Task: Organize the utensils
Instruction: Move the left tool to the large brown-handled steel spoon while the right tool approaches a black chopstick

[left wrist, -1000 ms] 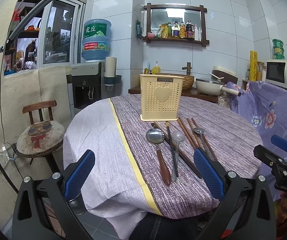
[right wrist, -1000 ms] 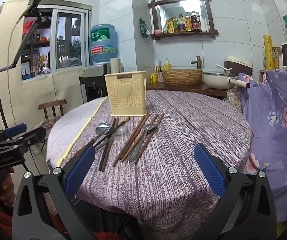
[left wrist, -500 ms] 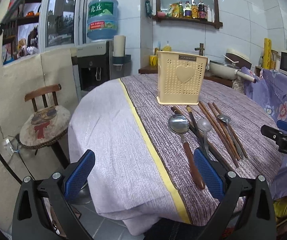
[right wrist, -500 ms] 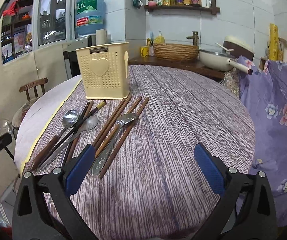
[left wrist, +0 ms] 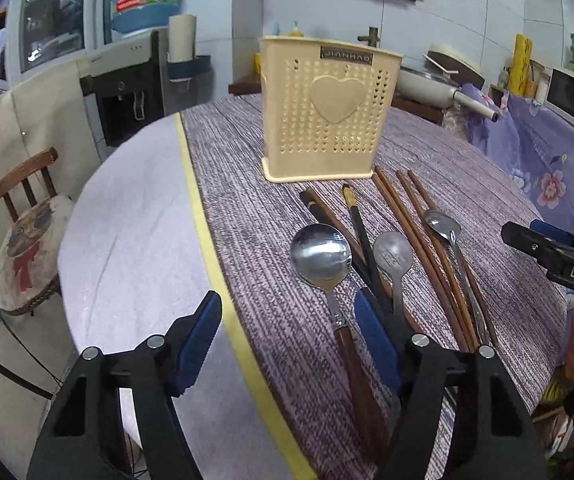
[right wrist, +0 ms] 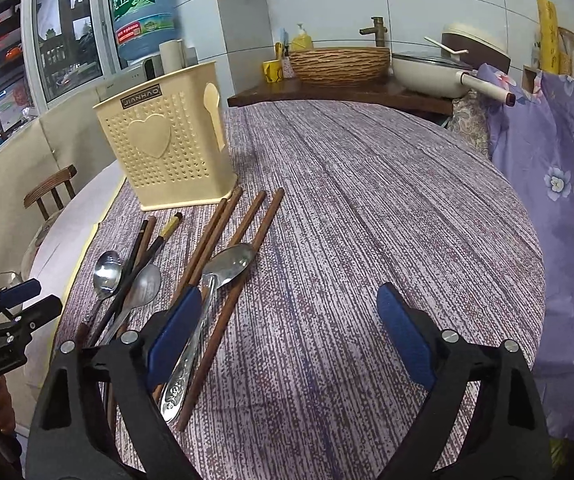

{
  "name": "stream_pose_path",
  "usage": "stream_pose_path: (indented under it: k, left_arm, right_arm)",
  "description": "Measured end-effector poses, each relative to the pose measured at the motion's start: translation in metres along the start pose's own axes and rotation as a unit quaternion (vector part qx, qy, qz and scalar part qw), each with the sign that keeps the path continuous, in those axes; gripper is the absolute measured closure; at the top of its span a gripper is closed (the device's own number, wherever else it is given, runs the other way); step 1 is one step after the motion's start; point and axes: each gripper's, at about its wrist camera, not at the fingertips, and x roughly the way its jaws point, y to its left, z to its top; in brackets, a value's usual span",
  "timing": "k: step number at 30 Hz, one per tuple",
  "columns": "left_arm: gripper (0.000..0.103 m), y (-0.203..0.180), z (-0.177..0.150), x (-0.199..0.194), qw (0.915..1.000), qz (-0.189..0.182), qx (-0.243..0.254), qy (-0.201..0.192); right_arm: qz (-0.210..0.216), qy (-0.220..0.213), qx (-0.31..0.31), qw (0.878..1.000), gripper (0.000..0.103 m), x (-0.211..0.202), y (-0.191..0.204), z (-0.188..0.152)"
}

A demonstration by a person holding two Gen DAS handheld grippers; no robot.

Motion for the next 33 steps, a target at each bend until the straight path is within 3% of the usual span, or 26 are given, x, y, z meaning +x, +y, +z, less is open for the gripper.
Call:
stream_pose_path:
  k: [12, 24, 29, 33]
  left_arm:
    - [0.044, -0.018, 0.009, 0.037, 0.9961, 0.009, 0.043, 0.077]
    - [0.046, -0.029, 0.036, 0.061, 0.995, 0.023, 0.026, 0.094]
    - [0.055, -0.031, 0.038, 0.063, 0.9949, 0.03, 0.017, 0.095]
    - [0.056, -0.029, 0.038, 0.063, 0.995, 0.027, 0.011, 0.095]
  right_arm:
    - [0.004, -0.007, -0.002, 1.0, 0.014, -0.002, 0.002, 0.004]
    - [0.006, 0.005, 0.009, 1.0, 0.014, 0.004, 0.001, 0.006]
    - [0.004, 0.007, 0.0, 1.0, 0.014, 0.01, 0.008, 0.011]
    - [0.013, 0.015, 0.006, 1.0, 0.014, 0.017, 0.018, 0.02]
